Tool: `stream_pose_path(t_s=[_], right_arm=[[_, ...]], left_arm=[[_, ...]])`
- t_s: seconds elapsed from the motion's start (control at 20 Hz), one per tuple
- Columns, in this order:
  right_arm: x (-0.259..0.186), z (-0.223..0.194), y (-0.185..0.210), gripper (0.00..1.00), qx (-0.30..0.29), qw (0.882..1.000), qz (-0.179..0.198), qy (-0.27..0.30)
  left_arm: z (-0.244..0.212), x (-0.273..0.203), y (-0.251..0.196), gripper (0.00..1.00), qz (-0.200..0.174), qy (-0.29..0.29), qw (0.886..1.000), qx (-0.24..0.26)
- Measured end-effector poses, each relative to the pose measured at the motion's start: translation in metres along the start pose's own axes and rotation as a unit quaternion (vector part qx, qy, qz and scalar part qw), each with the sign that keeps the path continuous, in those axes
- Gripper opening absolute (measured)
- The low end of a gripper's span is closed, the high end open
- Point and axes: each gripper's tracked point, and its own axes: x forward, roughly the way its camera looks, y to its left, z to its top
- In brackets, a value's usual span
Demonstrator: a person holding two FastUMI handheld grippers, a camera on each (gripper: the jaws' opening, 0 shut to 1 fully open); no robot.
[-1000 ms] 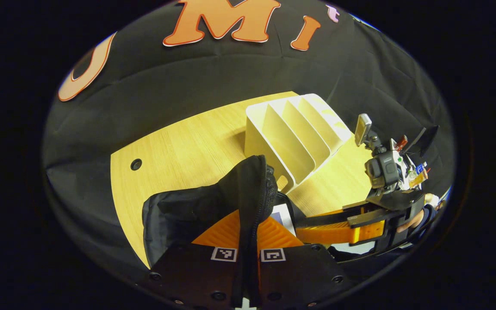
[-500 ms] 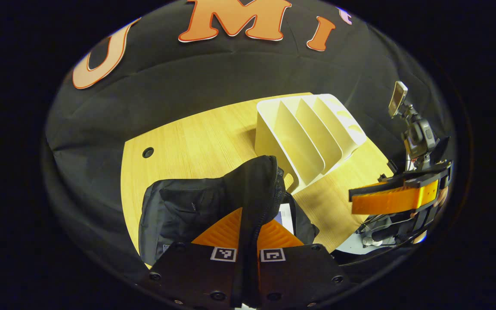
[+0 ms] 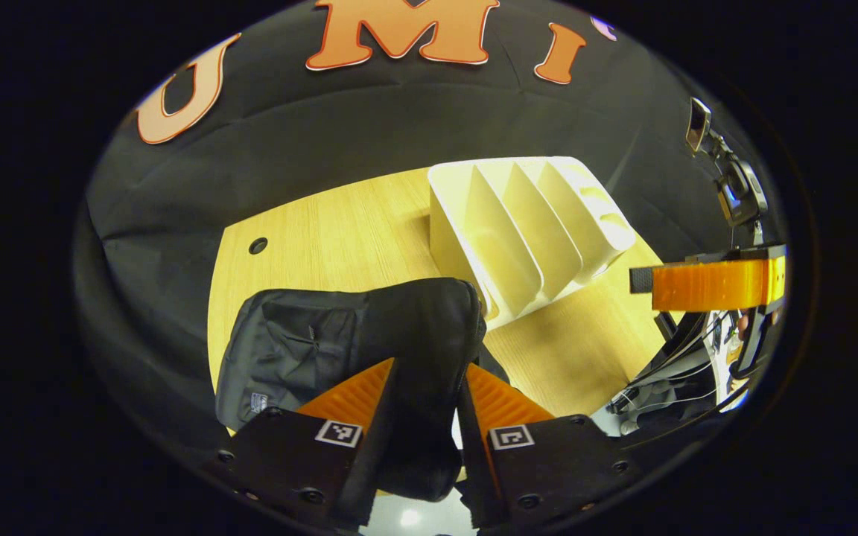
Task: Open the schoolbag, grab two books from the bookshelf and put them into the schoolbag.
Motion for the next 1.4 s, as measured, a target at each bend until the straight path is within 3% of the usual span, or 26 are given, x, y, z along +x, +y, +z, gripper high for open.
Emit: stream_pose_path(t_s=[0.15, 0.2, 0.3, 0.45, 0.6, 0.75, 0.9, 1.05, 1.15, 1.4], right_arm=[[-0.017, 0.015, -0.001, 0.98, -0.043, 0.999, -0.002, -0.019], [-0.022, 0.019, -0.003, 0.98, -0.059, 0.998, -0.007, -0.024], [-0.035, 0.026, -0.008, 0.98, -0.09, 0.995, -0.026, -0.041], [-0.057, 0.048, -0.012, 0.98, -0.124, 0.986, -0.048, -0.098], [-0.078, 0.065, -0.01, 0.98, -0.173, 0.974, -0.069, -0.127], [-0.102, 0.08, -0.012, 0.98, -0.196, 0.964, -0.081, -0.161], [-0.128, 0.099, -0.008, 0.98, -0.235, 0.942, -0.094, -0.221], [-0.149, 0.112, -0.006, 0.98, -0.282, 0.916, -0.12, -0.259], [-0.155, 0.11, -0.003, 0.98, -0.29, 0.911, -0.12, -0.267], [-0.168, 0.103, 0.007, 0.98, -0.283, 0.914, -0.083, -0.279]], left_arm=[[-0.001, -0.007, -0.021, 0.57, 0.013, -0.007, 1.0, -0.008], [0.002, -0.011, -0.026, 0.71, 0.018, -0.013, 1.0, -0.01], [0.01, -0.019, -0.036, 0.83, 0.036, -0.034, 0.999, -0.014], [0.018, -0.031, -0.057, 0.85, 0.056, -0.058, 0.997, -0.018], [0.035, -0.04, -0.079, 0.99, 0.066, -0.092, 0.993, -0.035], [0.059, -0.056, -0.094, 0.98, 0.077, -0.148, 0.984, -0.06], [0.091, -0.08, -0.103, 0.98, 0.096, -0.215, 0.969, -0.073], [0.11, -0.108, -0.108, 0.97, 0.133, -0.288, 0.946, -0.074], [0.122, -0.126, -0.117, 0.98, 0.146, -0.335, 0.928, -0.077], [0.139, -0.178, -0.126, 0.97, 0.179, -0.431, 0.88, -0.091]])
